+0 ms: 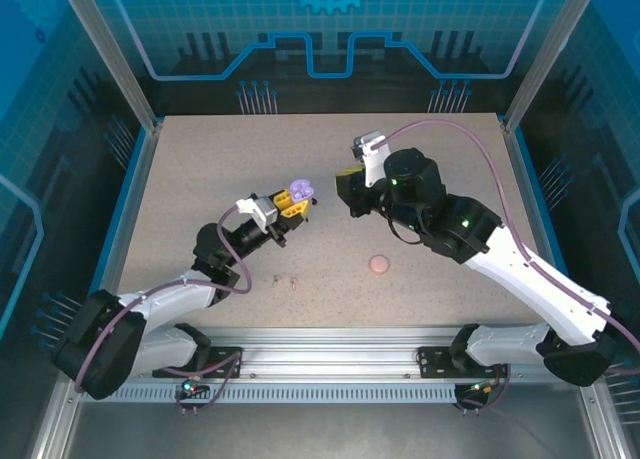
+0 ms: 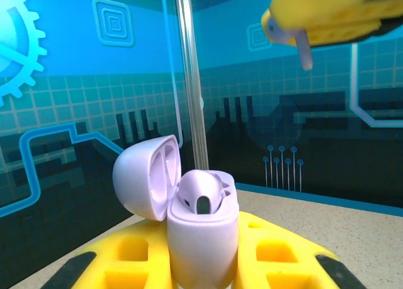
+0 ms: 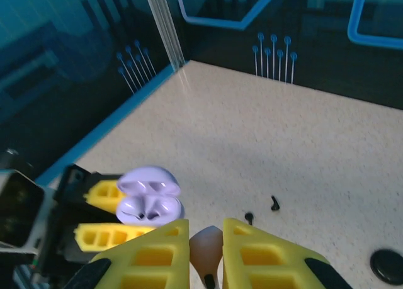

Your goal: Insert the wireless bluetooth earbuds into the charging case

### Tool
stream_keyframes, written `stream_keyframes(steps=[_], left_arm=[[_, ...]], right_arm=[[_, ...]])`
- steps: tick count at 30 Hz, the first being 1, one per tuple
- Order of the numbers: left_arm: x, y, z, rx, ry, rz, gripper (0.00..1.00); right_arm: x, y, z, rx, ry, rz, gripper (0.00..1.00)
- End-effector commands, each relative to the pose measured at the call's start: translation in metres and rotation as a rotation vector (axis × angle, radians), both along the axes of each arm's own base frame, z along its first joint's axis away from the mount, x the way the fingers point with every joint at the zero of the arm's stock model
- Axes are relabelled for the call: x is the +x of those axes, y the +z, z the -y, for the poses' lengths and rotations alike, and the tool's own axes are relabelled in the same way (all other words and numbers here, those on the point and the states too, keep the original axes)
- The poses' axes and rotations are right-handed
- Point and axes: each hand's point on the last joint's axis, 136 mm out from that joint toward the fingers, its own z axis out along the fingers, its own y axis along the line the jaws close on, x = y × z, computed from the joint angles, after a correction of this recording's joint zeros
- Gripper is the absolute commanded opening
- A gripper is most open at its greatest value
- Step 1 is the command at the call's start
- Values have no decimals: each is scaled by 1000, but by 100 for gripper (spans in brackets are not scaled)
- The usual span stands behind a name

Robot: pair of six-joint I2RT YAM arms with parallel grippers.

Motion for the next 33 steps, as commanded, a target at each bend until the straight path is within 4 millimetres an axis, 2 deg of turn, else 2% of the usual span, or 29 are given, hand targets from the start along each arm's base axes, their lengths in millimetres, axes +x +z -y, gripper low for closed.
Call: stream_keyframes(steps=[1,8,17,33], left_arm=[[-9,24,9,-7,-53,107,0],[-7,27,15,4,-75,107,0],[-6,23,17,12,-83,96,0],[-7,27,17,5,-84,97,0]], right_arm=[[-2,15,-11,80,38,82,15],[-4,12,-30,164,65,142,16],[0,6,-43,193,48,164,15],[6,-21,-54,170,46,114,15]])
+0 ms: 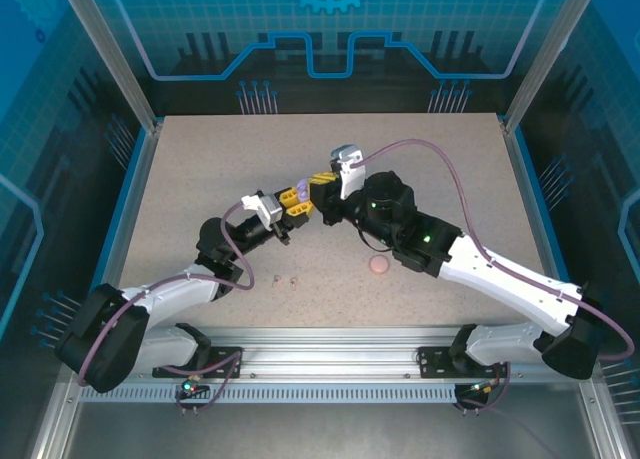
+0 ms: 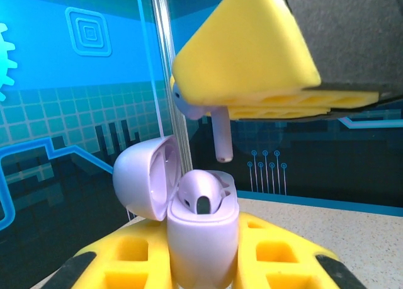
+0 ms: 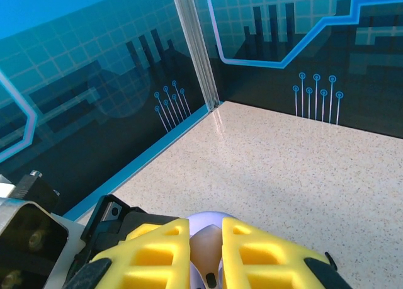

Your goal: Insert the wireless bluetooth earbuds into the charging case

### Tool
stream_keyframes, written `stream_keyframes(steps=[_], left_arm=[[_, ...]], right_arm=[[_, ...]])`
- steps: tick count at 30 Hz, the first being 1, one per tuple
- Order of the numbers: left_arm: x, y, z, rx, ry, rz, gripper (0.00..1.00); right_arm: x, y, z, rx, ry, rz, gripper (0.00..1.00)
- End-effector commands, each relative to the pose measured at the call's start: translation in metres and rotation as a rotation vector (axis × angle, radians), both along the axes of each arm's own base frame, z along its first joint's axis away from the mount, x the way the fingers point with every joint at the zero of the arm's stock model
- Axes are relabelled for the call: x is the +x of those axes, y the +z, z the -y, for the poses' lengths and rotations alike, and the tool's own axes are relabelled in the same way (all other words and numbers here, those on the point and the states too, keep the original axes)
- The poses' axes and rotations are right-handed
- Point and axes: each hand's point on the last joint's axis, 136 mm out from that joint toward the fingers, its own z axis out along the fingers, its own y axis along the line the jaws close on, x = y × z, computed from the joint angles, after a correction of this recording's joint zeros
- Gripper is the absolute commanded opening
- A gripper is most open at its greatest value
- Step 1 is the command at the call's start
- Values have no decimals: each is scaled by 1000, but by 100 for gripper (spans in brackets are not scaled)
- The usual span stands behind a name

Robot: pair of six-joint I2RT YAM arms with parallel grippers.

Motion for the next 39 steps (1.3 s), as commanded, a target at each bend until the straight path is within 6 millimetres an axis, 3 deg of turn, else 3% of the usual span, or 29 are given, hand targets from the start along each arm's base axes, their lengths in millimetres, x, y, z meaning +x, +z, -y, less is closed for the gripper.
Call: stream_keyframes(steps=[1,21,26,28,31,35,39], left_arm=[[-6,19,4,-9,-22,70,0],[-7,23,5,-15,-32,68,0],[-7,24,4,-12,-21,71,0],[-6,25,4,-12,-21,71,0],[-5,23,5,-8,-21,65,0],[-4,19,5,-6,-18,52,0],[-3,13,4,-11,-16,36,0]], right_arm=[[0,0,-2,27,-12,4,15],[5,-20,-11,-17,-9,-28,13],[4,-31,-5,-45,-19,-40,13],[2,-34,-4,-49,-20,-47,17],[2,-29,0,-42,-30,-51,32],[1,0,10,2,-52,-22,53],[-3,33,23,32,-54,7,62]])
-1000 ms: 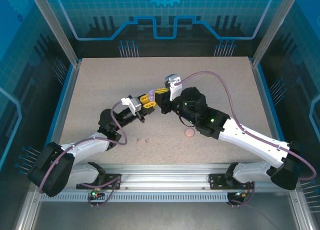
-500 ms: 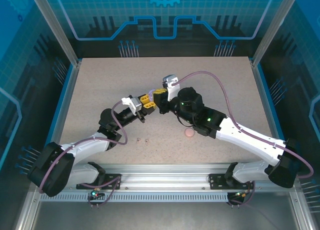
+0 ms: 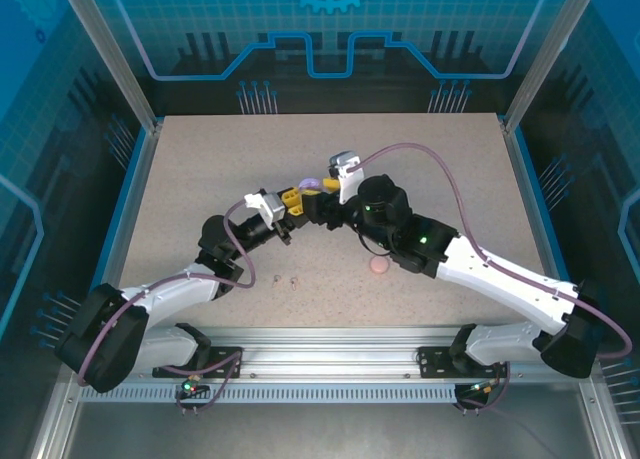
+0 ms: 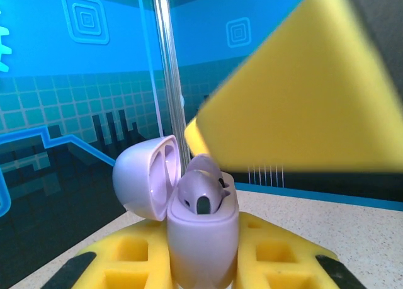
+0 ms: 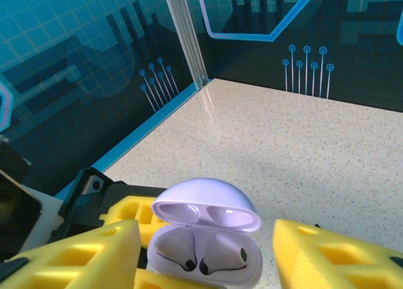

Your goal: Insert the wireless bluetooth earbuds into the charging case

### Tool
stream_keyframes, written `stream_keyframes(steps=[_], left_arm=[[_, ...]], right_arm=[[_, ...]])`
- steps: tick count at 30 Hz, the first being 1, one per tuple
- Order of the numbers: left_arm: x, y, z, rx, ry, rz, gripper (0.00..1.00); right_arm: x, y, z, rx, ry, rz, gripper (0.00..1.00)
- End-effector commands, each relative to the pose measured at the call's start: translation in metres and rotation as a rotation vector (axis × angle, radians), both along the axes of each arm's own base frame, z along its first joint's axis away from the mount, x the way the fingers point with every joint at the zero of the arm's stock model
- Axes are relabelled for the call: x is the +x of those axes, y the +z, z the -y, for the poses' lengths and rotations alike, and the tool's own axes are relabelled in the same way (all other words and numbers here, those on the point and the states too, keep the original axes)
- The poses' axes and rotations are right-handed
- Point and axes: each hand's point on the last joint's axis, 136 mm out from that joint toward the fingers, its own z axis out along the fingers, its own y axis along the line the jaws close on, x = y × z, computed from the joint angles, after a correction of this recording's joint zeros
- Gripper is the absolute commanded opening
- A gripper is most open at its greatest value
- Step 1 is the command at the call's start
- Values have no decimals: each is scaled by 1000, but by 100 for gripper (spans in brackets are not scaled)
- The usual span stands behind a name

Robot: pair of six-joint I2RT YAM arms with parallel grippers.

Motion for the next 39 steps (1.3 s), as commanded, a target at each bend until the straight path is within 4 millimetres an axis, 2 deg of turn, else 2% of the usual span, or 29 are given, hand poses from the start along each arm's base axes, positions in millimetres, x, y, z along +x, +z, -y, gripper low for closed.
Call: stream_keyframes(steps=[1,4,7,14,17,21,28,32,37,39], left_arm=[[-6,17,1,-30,-14,66,0],[-5,12,1,-27,-10,57,0],[-5,8,1,-22,-11,50,0],[-4,1,5,-3,-29,35,0],[-5,-1,7,3,-37,28,0],[-4,-2,7,4,-37,23,0],[0,-3,7,-1,-21,13,0],[3,-2,6,-5,-7,11,0],[6,1,5,-19,5,9,0],[5,1,5,-24,2,2,0]], right_arm=[[-3,55,20,75,-28,62,63],[1,65,28,81,-23,35,65],[10,64,29,57,-26,-10,65],[47,34,18,-29,-26,-185,62],[61,20,11,-70,-16,-260,56],[69,1,-1,-126,18,-325,43],[61,-24,-11,-146,74,-400,26],[42,-31,-6,-149,95,-416,20],[13,-33,3,-146,122,-411,14],[10,-24,13,-124,92,-382,15]])
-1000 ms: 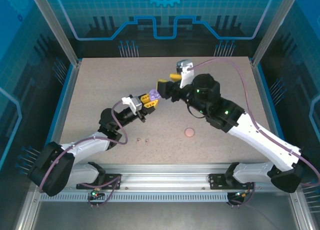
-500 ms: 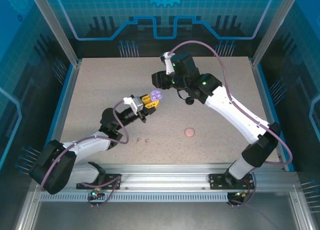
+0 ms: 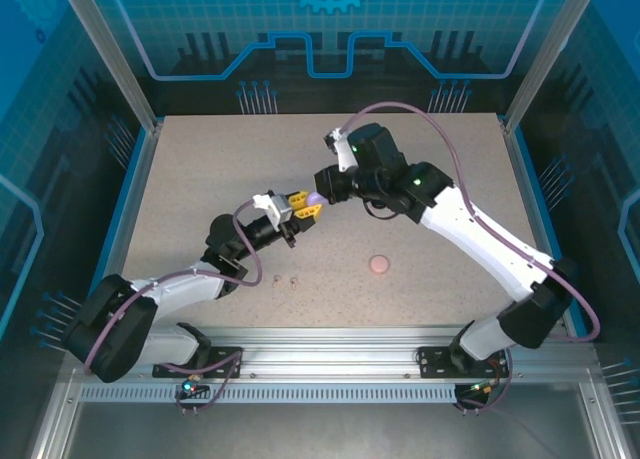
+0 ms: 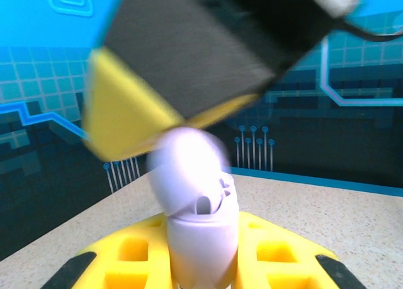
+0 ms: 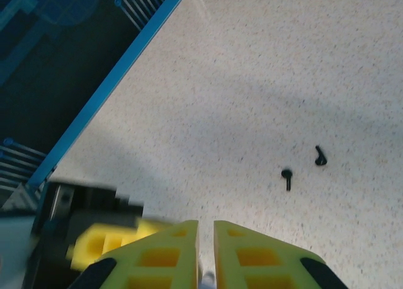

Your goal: Insert the wireless bluetooth earbuds into the charging case

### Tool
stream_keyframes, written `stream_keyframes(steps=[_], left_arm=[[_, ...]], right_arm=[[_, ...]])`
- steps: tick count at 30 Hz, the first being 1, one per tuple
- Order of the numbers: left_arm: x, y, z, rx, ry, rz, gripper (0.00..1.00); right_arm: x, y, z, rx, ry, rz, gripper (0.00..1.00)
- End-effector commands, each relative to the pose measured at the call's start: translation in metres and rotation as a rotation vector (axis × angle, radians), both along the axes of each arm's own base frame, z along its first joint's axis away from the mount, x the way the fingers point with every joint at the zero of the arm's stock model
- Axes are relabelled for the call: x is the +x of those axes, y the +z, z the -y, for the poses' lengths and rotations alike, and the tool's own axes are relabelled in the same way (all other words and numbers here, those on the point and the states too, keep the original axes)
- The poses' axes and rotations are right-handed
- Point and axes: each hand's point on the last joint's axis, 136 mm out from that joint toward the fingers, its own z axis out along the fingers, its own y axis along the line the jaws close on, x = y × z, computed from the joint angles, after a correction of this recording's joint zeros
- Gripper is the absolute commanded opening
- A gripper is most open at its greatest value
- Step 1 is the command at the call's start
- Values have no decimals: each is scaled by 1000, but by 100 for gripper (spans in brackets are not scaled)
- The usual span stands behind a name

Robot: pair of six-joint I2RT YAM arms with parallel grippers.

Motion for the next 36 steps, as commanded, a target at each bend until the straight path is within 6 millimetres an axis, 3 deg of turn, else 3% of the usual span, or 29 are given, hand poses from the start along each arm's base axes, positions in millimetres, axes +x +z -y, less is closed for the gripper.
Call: stream_keyframes(steps=[1,5,9,12,19,26,31,36], left_arm=[[2,20,-5,-54,25,44,0],[5,12,-11,-91,51,-16,0],[17,-1,-29,-168,156,-153,0],[29,-19,-45,-181,264,-290,0],[54,-67,-88,-175,476,-685,0],[64,-114,-120,-224,512,-996,0],[67,-145,-129,-270,501,-1142,0],[71,-170,-119,-290,446,-1237,0]], right_arm=[[-17,12,13,25,-20,20,19],[-10,37,39,76,-129,87,35],[-11,38,61,113,-215,96,43],[-16,20,71,101,-247,67,45],[-31,-49,74,65,-278,-51,50],[-36,-114,70,-84,-326,-136,54],[-34,-141,77,-165,-389,-188,58],[-32,-150,81,-235,-414,-231,62]])
